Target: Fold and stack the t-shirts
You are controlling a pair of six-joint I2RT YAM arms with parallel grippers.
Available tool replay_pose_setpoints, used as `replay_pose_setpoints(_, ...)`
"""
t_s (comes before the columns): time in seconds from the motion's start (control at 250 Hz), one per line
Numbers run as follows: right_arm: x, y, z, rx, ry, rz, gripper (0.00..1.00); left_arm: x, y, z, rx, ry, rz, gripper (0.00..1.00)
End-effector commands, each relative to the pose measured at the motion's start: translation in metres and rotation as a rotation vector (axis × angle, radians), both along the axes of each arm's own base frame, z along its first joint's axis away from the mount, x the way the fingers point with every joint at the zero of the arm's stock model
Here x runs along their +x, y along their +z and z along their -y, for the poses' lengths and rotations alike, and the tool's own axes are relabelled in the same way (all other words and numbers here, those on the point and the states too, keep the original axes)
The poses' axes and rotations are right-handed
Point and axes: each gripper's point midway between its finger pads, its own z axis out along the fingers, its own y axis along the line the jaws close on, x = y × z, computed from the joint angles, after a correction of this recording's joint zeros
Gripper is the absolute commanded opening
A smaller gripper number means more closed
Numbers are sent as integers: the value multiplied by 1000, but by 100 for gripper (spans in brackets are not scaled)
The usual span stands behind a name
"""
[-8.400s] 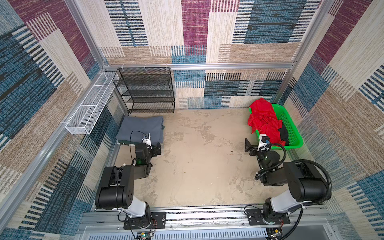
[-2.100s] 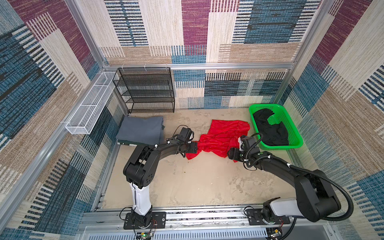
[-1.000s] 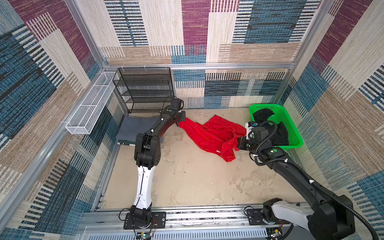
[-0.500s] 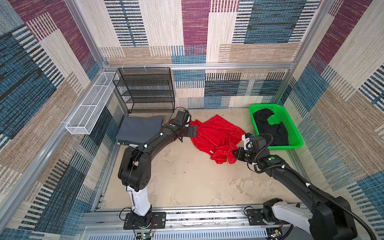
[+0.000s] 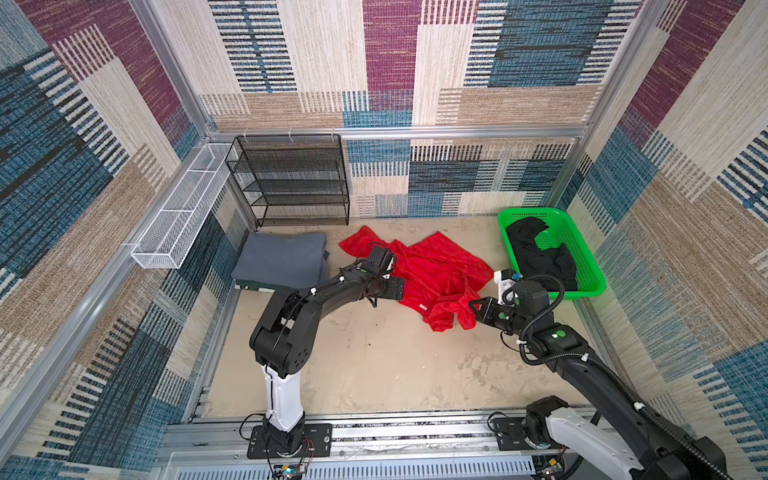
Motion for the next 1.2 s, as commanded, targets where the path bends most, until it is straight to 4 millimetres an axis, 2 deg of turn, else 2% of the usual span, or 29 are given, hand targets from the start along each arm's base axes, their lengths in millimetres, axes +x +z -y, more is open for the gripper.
replay_pose_setpoints(0.0,0,4,1,11,-9,20,0,2,-5,7,-17,-1,-30,82)
replay_pose_setpoints(0.096,-1,4,3,9,-16,25,0,1,-12,8,-17,-5,-49,67)
replay_pose_setpoints(0.432,0,7,3,2,-13,29,0,0,-34,5,14,3,-87,64)
replay_pose_setpoints(0.484,0,7,3,3,-12,30,0,3,-37,5,20,2,-87,52)
replay_pose_setpoints(0.676,-2,5,-2,13,15,16,0,12,-45,-3,7,13,-133,2)
replay_pose_setpoints(0.8,-3,-4,3,-23,4,-12,0,20,-26,-27,39,50,-88,0)
replay_pose_setpoints(0.984,-7,-12,3,-41,21,-40,0,46,23,-80,36,146,12,0)
replay_pose_setpoints(1.108,-23,-28,-16,66,59,-105,0,69,42,-112,35,206,47,0)
replay_pose_setpoints(1.196,-40,-48,-29,121,77,-153,0,87,55,-127,52,232,77,0)
